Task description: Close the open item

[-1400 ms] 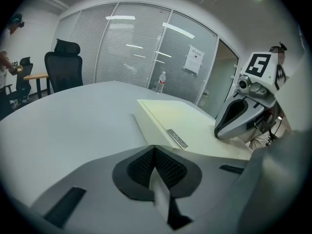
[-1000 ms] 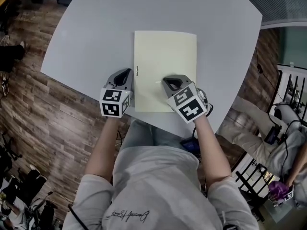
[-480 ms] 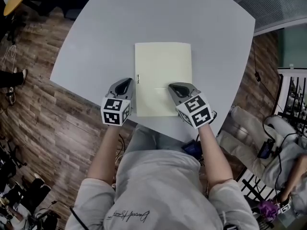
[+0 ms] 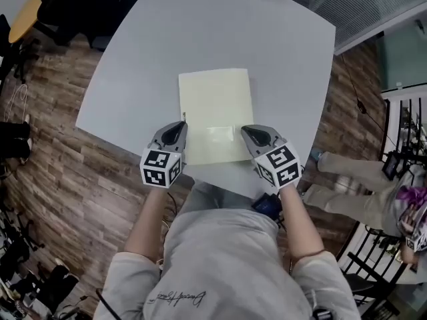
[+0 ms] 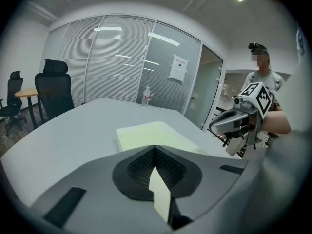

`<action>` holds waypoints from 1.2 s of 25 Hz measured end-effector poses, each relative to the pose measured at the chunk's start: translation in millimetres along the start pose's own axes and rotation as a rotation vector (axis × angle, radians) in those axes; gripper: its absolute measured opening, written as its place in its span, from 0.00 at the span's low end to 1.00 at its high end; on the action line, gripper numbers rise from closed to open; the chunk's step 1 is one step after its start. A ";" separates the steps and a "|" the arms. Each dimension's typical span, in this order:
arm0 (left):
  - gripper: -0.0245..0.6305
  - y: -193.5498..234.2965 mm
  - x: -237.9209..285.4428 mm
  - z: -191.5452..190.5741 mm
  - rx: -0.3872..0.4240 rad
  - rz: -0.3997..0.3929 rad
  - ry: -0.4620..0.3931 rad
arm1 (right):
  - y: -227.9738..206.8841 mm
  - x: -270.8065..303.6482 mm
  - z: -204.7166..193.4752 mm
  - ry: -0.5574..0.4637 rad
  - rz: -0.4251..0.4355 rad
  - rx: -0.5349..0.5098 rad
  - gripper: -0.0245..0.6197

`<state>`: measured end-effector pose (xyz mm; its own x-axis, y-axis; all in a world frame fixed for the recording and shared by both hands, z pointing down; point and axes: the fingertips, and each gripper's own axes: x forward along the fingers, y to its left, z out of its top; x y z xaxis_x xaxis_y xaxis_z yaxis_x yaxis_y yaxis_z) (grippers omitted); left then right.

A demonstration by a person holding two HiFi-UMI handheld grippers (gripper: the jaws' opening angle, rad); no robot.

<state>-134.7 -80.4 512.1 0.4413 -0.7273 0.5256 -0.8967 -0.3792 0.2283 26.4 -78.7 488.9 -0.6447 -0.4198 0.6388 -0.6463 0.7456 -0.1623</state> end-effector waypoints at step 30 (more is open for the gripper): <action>0.05 -140.3 -50.1 71.3 0.133 -0.152 -0.158 | 33.9 -106.4 31.0 -0.276 -0.017 0.083 0.06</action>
<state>-28.6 -31.5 395.3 0.5801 -0.7323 0.3568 -0.8118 -0.5555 0.1798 60.5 -24.8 392.1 -0.7128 -0.5652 0.4153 -0.6819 0.6970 -0.2217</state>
